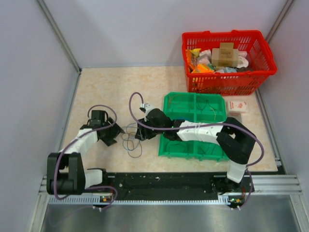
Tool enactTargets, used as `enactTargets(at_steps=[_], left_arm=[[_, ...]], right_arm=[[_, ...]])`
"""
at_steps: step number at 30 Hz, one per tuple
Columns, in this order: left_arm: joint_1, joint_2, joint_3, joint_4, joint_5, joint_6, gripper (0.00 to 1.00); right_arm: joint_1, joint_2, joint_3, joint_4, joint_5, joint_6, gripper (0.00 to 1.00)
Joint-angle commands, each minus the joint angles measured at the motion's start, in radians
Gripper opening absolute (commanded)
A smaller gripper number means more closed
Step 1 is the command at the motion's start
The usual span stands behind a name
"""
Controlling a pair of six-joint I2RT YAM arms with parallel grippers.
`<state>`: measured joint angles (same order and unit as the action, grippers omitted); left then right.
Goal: Untangle the cables
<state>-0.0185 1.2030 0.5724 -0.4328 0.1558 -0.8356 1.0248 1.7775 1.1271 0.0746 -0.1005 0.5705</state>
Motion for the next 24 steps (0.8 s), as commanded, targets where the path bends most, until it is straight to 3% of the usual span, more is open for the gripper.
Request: enactTargets(at_steps=[1, 6, 11, 20, 24], left_arm=[[0.04, 0.111, 0.089, 0.06, 0.093, 0.01, 0.71], [0.065, 0.214, 0.109, 0.084, 0.103, -0.046, 0.68], [0.065, 0.161, 0.037, 0.164, 0.096, -0.076, 0.7], [0.08, 0.159, 0.049, 0.132, 0.087, -0.073, 0.72], [0.091, 0.093, 0.021, 0.097, -0.005, -0.071, 0.74]], right_arm=[[0.001, 0.042, 0.04, 0.045, -0.031, 0.016, 0.48], [0.009, 0.085, 0.025, 0.04, -0.016, 0.023, 0.47], [0.009, 0.135, 0.033, 0.051, 0.002, 0.003, 0.46], [0.008, 0.226, 0.111, 0.021, 0.053, -0.026, 0.4], [0.008, 0.261, 0.154, 0.002, 0.076, -0.026, 0.3]])
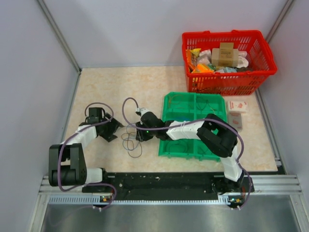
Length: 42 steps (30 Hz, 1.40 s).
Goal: Untangle the cables
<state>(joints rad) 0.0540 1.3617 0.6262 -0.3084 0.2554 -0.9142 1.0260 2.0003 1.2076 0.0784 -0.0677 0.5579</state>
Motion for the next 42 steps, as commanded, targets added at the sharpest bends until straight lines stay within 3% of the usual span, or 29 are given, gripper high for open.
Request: enactTargets(at_steps=[1, 6, 7, 11, 15, 19, 23, 30, 35, 42], left_arm=[[0.021, -0.073, -0.039, -0.02, -0.113, -0.005, 0.74], [0.024, 0.051, 0.042, 0.002, -0.062, -0.017, 0.7], [0.026, 0.091, 0.065, -0.011, -0.059, -0.018, 0.68], [0.03, 0.106, 0.011, 0.075, -0.093, -0.055, 0.29], [0.043, 0.06, -0.023, 0.115, -0.13, -0.039, 0.0], [0.05, -0.021, -0.029, 0.074, -0.182, -0.018, 0.0], [0.052, -0.139, -0.045, 0.017, -0.237, -0.008, 0.0], [0.052, -0.315, -0.045, -0.083, -0.289, 0.026, 0.0], [0.05, -0.4, -0.02, -0.086, -0.165, 0.081, 0.0], [0.049, -0.481, 0.001, -0.028, 0.118, 0.193, 0.0]], right_arm=[[0.005, 0.041, 0.084, -0.015, 0.055, -0.013, 0.23], [0.006, 0.014, 0.095, -0.052, 0.065, -0.053, 0.0], [0.006, -0.003, 0.101, -0.064, 0.06, -0.065, 0.0], [0.006, -0.156, 0.077, -0.118, 0.058, -0.101, 0.0], [0.002, -0.395, 0.049, -0.192, 0.104, -0.15, 0.0], [-0.087, -0.625, 0.081, -0.268, 0.074, -0.142, 0.0], [-0.268, -0.796, 0.168, -0.351, 0.081, -0.148, 0.0], [-0.429, -0.894, 0.337, -0.454, 0.29, -0.279, 0.0], [-0.533, -0.894, 0.301, -0.497, 0.376, -0.267, 0.0], [-0.65, -0.887, 0.104, -0.569, 0.313, -0.072, 0.0]])
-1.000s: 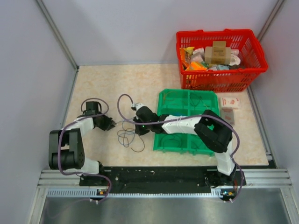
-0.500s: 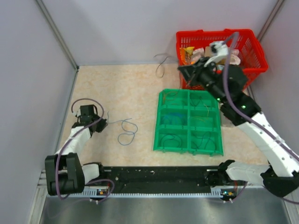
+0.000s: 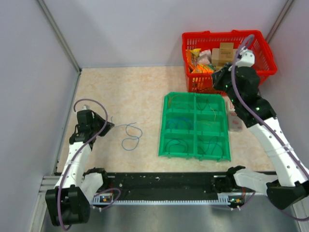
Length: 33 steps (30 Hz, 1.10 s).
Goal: Untangle the cables
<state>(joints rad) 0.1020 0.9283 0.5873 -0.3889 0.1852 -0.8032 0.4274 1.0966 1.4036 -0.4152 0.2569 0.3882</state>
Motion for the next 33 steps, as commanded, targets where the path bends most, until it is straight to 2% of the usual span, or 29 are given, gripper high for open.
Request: enactTargets(at_steps=[1, 4, 8, 9, 12, 14, 15, 21, 27, 31, 32, 33], left_arm=[[-0.001, -0.061, 0.039, 0.073, 0.226, 0.09, 0.0], [0.001, -0.08, 0.04, 0.119, 0.319, 0.102, 0.0], [0.001, -0.071, 0.074, 0.064, 0.312, 0.102, 0.0], [0.001, -0.062, 0.086, 0.041, 0.304, 0.11, 0.04], [-0.013, -0.022, 0.111, -0.013, 0.269, 0.162, 0.36], [-0.048, 0.023, 0.146, -0.094, 0.199, 0.199, 0.49], [-0.077, 0.036, 0.157, -0.114, 0.162, 0.214, 0.52], [-0.31, 0.052, 0.158, -0.166, -0.085, 0.187, 0.52], [-0.43, 0.128, 0.189, -0.228, -0.222, 0.167, 0.57], [-0.507, 0.164, 0.213, -0.261, -0.286, 0.17, 0.59], [-0.519, 0.168, 0.213, -0.26, -0.291, 0.173, 0.64], [-0.534, 0.173, 0.21, -0.257, -0.297, 0.174, 0.66]], right_arm=[[-0.065, 0.023, -0.119, -0.076, -0.005, 0.11, 0.0], [-0.127, 0.061, -0.172, -0.071, 0.019, 0.138, 0.0], [-0.167, 0.134, -0.195, -0.073, 0.053, 0.193, 0.0], [-0.168, 0.152, -0.196, -0.074, 0.056, 0.21, 0.0], [-0.167, 0.221, -0.174, -0.092, 0.081, 0.274, 0.0], [-0.167, 0.264, -0.155, -0.125, 0.099, 0.319, 0.0], [-0.167, 0.282, -0.156, -0.131, 0.108, 0.337, 0.0], [-0.165, 0.295, -0.216, -0.16, 0.153, 0.546, 0.0], [-0.185, 0.442, -0.117, -0.292, 0.222, 0.722, 0.0], [-0.197, 0.499, -0.107, -0.292, 0.248, 0.79, 0.0], [-0.196, 0.508, -0.109, -0.289, 0.267, 0.798, 0.0], [-0.194, 0.519, -0.11, -0.281, 0.29, 0.789, 0.0]])
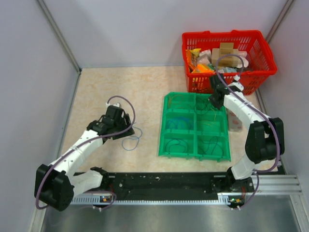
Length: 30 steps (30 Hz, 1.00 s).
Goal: Untangle the cables
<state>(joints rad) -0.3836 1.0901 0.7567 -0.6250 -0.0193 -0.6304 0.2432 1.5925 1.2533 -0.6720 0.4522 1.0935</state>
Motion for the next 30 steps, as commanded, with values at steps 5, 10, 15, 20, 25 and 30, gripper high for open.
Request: enactTargets(at_steps=[5, 10, 15, 20, 25, 30], left_arm=[[-0.087, 0.065, 0.036, 0.005, -0.079, 0.009, 0.7], [-0.121, 0.102, 0.044, 0.037, -0.062, 0.003, 0.68], [-0.13, 0.128, 0.052, 0.05, -0.06, -0.006, 0.71], [-0.135, 0.133, 0.052, 0.034, -0.073, 0.0, 0.73], [-0.133, 0.117, 0.047, 0.039, -0.068, 0.001, 0.74], [-0.136, 0.122, 0.049, 0.051, -0.05, 0.012, 0.73]], right_arm=[[-0.012, 0.04, 0.014, 0.046, 0.187, 0.013, 0.0], [-0.013, 0.023, -0.069, 0.221, 0.238, -0.099, 0.0], [-0.012, 0.043, -0.058, 0.259, 0.204, -0.089, 0.02], [-0.01, 0.06, -0.006, 0.232, 0.142, -0.078, 0.18], [-0.008, -0.028, -0.041, 0.198, 0.071, -0.188, 0.55], [-0.01, -0.149, -0.129, 0.184, -0.009, -0.346, 0.65]])
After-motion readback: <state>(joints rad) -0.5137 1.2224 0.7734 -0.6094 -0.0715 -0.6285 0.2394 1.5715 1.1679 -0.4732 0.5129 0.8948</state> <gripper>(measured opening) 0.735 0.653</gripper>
